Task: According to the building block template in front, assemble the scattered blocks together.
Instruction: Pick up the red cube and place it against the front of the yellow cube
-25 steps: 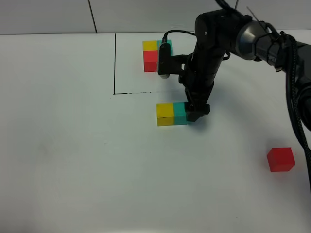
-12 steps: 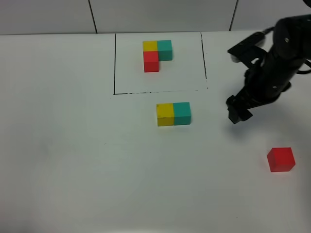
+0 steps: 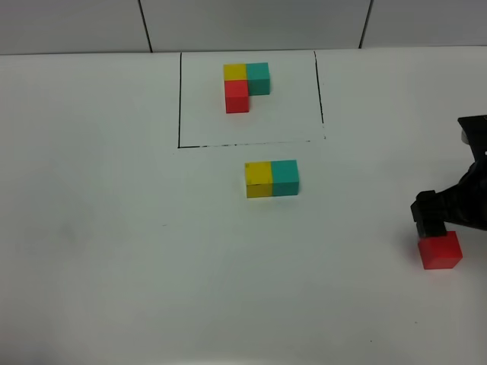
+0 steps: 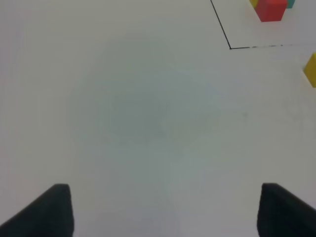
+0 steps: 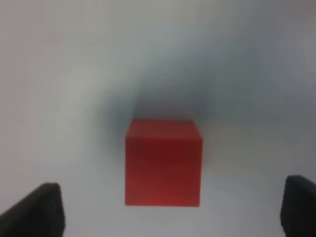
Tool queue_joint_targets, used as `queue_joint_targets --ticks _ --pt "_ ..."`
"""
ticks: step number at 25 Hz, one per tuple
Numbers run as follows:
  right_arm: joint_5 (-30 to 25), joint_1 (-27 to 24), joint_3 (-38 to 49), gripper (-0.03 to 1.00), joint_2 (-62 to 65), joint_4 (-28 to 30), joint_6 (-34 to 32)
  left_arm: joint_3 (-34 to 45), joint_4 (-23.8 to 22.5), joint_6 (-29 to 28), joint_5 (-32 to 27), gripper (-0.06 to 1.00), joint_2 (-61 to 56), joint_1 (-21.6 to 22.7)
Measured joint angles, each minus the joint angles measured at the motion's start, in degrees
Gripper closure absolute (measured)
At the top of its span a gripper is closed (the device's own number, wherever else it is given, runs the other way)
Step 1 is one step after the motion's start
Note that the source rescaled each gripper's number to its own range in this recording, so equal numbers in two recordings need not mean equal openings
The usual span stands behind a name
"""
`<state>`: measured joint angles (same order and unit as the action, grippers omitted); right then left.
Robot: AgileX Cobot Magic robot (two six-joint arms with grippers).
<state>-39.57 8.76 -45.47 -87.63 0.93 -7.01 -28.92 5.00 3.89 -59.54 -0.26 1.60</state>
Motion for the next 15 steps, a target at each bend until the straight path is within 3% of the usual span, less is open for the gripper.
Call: queue_joint_targets --ticks 15 --pt "8.4 -0.5 5.5 0.17 -3.6 -3.6 1.4 0.0 0.0 0.0 0.0 0.24 0.0 0.0"
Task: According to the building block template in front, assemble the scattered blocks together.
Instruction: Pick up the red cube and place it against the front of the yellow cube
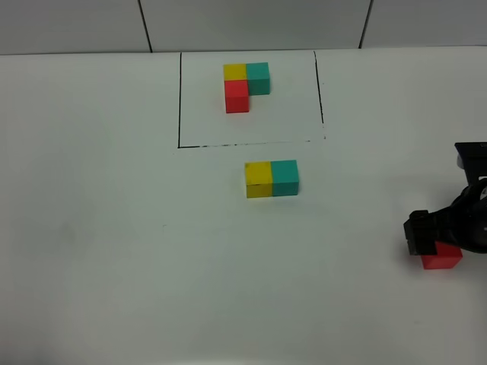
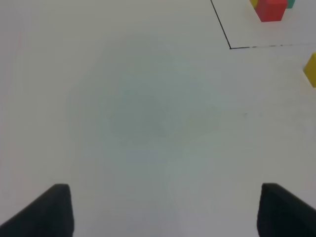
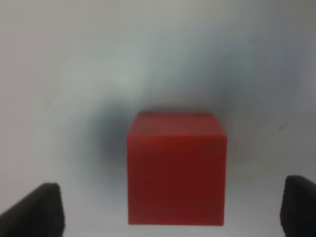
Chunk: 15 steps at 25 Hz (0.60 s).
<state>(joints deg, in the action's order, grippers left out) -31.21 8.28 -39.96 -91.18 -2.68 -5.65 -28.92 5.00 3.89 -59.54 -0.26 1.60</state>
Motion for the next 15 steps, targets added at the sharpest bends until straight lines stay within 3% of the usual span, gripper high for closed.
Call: queue_joint_targets --ticks 10,13,15 --pt "3.6 0.0 0.0 0.23 -7.5 0.1 0.7 0.0 0.0 0.0 0.0 0.24 0.0 0.0" --pt "3.6 0.0 0.0 0.39 -7.8 0.1 0.7 0.0 0.0 0.0 0.0 0.24 0.0 0.0" --pt "3.5 0.0 0.0 0.61 -7.9 0.1 0.7 0.0 0.0 0.0 0.0 0.24 0.0 0.0"
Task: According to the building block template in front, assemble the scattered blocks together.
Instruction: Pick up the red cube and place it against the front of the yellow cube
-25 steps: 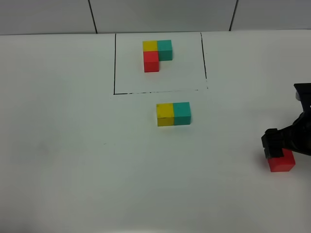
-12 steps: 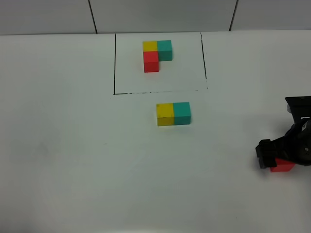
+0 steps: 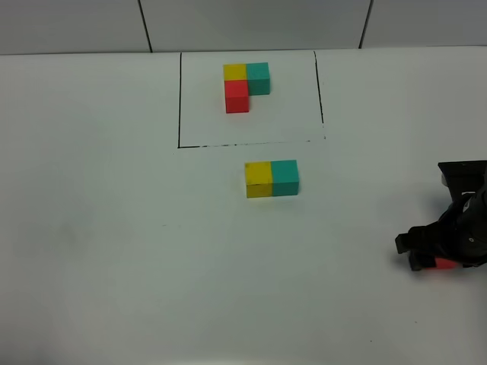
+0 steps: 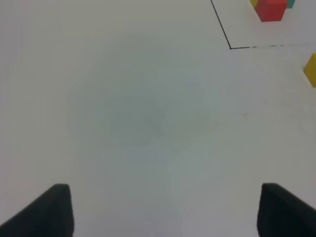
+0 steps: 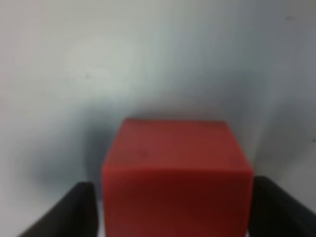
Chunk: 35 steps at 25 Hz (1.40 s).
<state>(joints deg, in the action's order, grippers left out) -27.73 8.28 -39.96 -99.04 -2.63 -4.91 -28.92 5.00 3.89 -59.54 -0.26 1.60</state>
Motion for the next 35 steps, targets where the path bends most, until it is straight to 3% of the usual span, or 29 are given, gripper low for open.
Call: queue_joint_targets --ticks 2,6,9,13,19,22,30,35 --pt "-0.1 0.0 0.0 0.97 0.0 0.0 0.0 0.0 0.0 0.0 0.0 0.24 0.0 0.0" --pt "-0.5 0.1 -0.2 0.94 0.0 0.0 -0.1 0.0 0.0 0.0 0.0 0.24 0.0 0.0" --pt "-4.2 2.2 -2.1 0.94 0.0 -0.1 -0.9 0.0 0.0 0.0 0.0 0.24 0.0 0.0" --pt "-8.8 10.1 -7.4 0.94 0.0 0.9 -7.2 0.0 0.0 0.0 0.0 0.24 0.0 0.0" --pt "-10.0 23.3 -14.3 0.94 -1.0 3.0 -25.1 0.0 0.0 0.0 0.0 0.24 0.0 0.0" --pt "-11.3 27.4 -18.8 0.94 -4.1 3.0 -28.3 0.0 0.0 0.0 0.0 0.24 0.0 0.0" --pt "-15.2 32.7 -34.8 0.94 -17.1 2.6 -30.7 0.0 0.0 0.0 0.0 0.24 0.0 0.0" --pt "-16.5 33.6 -39.1 0.94 -21.5 2.6 -32.7 0.0 0.0 0.0 0.0 0.24 0.0 0.0"
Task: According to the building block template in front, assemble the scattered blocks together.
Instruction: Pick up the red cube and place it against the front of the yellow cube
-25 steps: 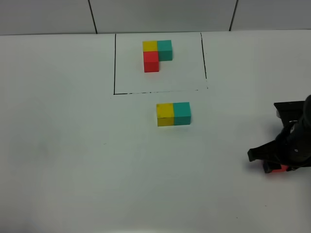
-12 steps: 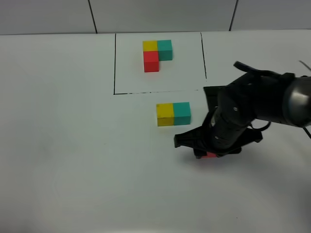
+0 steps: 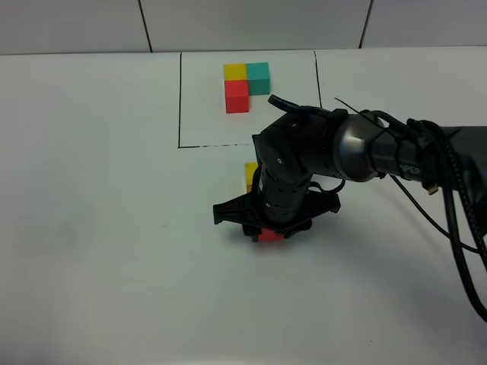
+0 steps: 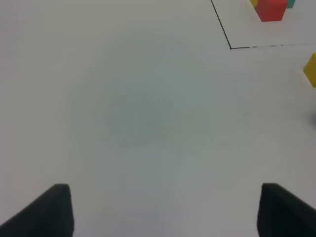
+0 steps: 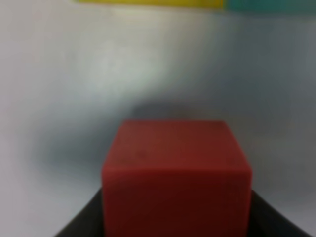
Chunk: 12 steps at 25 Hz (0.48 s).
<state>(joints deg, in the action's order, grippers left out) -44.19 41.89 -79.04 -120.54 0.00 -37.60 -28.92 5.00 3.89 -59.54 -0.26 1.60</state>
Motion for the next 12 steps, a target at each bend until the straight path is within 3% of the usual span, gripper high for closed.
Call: queue_joint_targets --ticks 12 --pt "0.4 0.0 -2.5 0.94 -2.3 0.5 -1.8 0.0 0.0 0.0 0.0 0.24 0.0 0.0"
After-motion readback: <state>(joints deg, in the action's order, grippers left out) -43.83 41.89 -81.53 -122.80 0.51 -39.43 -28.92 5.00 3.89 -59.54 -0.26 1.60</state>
